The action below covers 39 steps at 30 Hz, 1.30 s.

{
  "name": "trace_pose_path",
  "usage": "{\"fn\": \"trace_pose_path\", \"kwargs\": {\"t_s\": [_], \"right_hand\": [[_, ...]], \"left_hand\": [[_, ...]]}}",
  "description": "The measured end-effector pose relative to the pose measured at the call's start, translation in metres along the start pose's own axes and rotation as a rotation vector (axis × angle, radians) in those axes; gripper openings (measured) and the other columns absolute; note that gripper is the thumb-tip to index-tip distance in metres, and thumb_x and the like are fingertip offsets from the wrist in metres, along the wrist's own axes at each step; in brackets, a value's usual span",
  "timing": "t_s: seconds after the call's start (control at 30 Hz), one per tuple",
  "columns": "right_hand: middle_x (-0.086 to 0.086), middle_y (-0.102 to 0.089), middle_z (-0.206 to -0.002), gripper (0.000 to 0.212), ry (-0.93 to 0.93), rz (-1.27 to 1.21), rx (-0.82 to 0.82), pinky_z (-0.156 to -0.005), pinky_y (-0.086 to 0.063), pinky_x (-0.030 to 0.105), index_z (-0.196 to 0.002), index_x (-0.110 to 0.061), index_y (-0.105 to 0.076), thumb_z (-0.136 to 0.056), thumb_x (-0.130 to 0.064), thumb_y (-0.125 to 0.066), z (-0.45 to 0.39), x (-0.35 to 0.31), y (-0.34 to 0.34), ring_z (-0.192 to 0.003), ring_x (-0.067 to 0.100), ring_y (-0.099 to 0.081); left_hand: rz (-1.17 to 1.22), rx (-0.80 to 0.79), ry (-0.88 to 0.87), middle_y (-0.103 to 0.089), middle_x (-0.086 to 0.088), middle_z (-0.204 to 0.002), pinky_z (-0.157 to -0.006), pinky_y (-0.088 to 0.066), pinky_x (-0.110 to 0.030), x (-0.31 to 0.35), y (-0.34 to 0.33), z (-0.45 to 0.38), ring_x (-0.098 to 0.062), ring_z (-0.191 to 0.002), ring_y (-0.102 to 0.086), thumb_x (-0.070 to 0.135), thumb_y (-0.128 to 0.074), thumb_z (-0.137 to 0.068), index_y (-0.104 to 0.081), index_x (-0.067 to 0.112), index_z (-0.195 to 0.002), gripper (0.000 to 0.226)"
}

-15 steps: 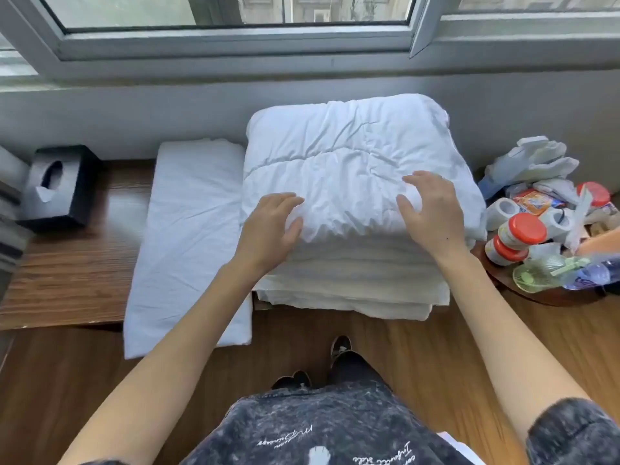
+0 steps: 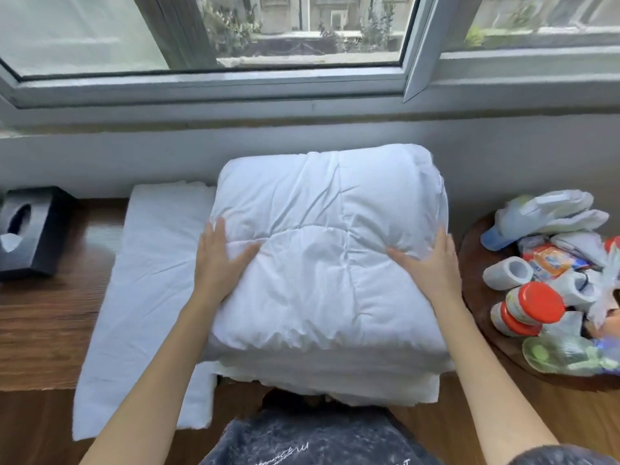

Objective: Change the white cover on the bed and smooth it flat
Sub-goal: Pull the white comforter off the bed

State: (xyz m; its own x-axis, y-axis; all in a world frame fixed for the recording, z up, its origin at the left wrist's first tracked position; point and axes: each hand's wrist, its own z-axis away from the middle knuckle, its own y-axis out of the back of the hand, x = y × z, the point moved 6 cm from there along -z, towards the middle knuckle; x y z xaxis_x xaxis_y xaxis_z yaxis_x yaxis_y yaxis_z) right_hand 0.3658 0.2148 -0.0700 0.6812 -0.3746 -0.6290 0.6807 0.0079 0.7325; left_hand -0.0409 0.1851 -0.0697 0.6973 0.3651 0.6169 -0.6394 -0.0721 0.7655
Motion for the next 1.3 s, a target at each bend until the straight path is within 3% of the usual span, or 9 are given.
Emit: {"fn": "trace_pose_path", "kwargs": {"t_s": [0.2,0.3,0.4,0.63,0.73,0.87,0.97,1.13,1.3], "right_hand": [[-0.001,-0.024,-0.156,0.136,-0.099,-0.186,-0.028,-0.109,-0.033,0.049,-0.152,-0.031,-0.006,-0.044,-0.081,-0.073,0.004,0.028,-0.014,-0.141,0.024,-0.029],[-0.002,-0.031,-0.152,0.138,-0.166,-0.248,-0.064,-0.107,-0.035,0.052,-0.150,-0.033,-0.009,-0.038,-0.082,-0.072,0.000,0.038,-0.024,-0.137,0.026,-0.035],[-0.014,-0.047,-0.132,0.118,-0.199,-0.361,-0.072,-0.099,-0.041,0.045,-0.136,-0.042,-0.028,-0.034,-0.076,-0.078,-0.005,0.046,-0.034,-0.123,0.016,-0.047],[-0.014,-0.052,-0.129,0.119,-0.257,-0.321,-0.157,-0.099,-0.042,0.035,-0.136,-0.030,-0.041,-0.034,-0.076,-0.081,-0.037,0.050,-0.056,-0.120,0.012,-0.050],[-0.012,-0.058,-0.124,0.114,-0.283,-0.269,-0.184,-0.099,-0.046,0.041,-0.130,-0.031,-0.048,-0.033,-0.084,-0.075,-0.049,0.055,-0.062,-0.118,0.015,-0.054],[-0.011,-0.060,-0.120,0.109,-0.307,-0.251,-0.209,-0.098,-0.046,0.041,-0.126,-0.032,-0.051,-0.033,-0.084,-0.076,-0.058,0.056,-0.068,-0.118,0.017,-0.054],[-0.019,-0.053,-0.101,0.088,-0.321,-0.282,-0.266,-0.086,-0.037,0.027,-0.116,-0.035,-0.046,-0.040,-0.066,-0.075,-0.057,0.036,-0.064,-0.106,0.014,-0.052],[-0.007,-0.048,-0.138,0.125,-0.364,-0.235,-0.344,-0.090,-0.033,0.029,-0.147,-0.031,-0.027,-0.036,-0.072,-0.068,-0.056,0.043,-0.062,-0.127,0.023,-0.047],[0.000,-0.048,-0.142,0.130,-0.397,-0.125,-0.370,-0.095,-0.037,0.034,-0.148,-0.028,-0.023,-0.036,-0.078,-0.064,-0.058,0.051,-0.059,-0.127,0.030,-0.048]], "left_hand": [[0.291,-0.112,0.312,-0.026,0.000,-0.157,-0.114,-0.029,-0.041,-0.024,-0.024,0.007,-0.021,-0.141,-0.032,0.076,-0.071,-0.051,0.001,0.027,-0.154,0.135],[0.336,-0.202,0.412,-0.044,0.001,-0.145,-0.106,-0.037,-0.038,-0.039,-0.030,0.003,-0.021,-0.126,-0.047,0.072,-0.078,-0.051,-0.016,0.027,-0.152,0.127],[0.405,-0.333,0.417,-0.057,0.009,-0.130,-0.097,-0.041,-0.031,-0.046,-0.039,-0.001,-0.014,-0.117,-0.056,0.067,-0.080,-0.050,-0.039,0.026,-0.142,0.109],[0.392,-0.448,0.437,-0.049,0.008,-0.133,-0.099,-0.037,-0.029,-0.051,-0.056,-0.026,-0.013,-0.116,-0.050,0.066,-0.073,-0.041,-0.039,0.022,-0.142,0.116],[0.398,-0.457,0.442,-0.060,0.008,-0.128,-0.095,-0.043,-0.030,-0.063,-0.066,-0.037,-0.011,-0.114,-0.057,0.064,-0.083,-0.051,-0.051,0.025,-0.134,0.098],[0.336,-0.416,0.494,-0.064,0.007,-0.103,-0.078,-0.044,-0.025,-0.065,-0.077,-0.045,-0.010,-0.095,-0.061,0.029,-0.077,-0.081,-0.059,0.020,-0.117,0.042],[0.337,-0.424,0.523,-0.064,0.001,-0.112,-0.086,-0.044,-0.030,-0.064,-0.082,-0.049,-0.012,-0.096,-0.060,0.034,-0.077,-0.080,-0.058,0.019,-0.122,0.048],[0.315,-0.424,0.520,-0.061,0.001,-0.122,-0.089,-0.041,-0.030,-0.060,-0.083,-0.050,-0.015,-0.102,-0.057,0.037,-0.074,-0.082,-0.056,0.022,-0.127,0.051],[0.290,-0.323,0.520,-0.059,0.003,-0.112,-0.087,-0.039,-0.030,-0.044,-0.075,-0.041,-0.012,-0.092,-0.055,0.037,-0.071,-0.085,-0.059,0.027,-0.114,0.033]]}}
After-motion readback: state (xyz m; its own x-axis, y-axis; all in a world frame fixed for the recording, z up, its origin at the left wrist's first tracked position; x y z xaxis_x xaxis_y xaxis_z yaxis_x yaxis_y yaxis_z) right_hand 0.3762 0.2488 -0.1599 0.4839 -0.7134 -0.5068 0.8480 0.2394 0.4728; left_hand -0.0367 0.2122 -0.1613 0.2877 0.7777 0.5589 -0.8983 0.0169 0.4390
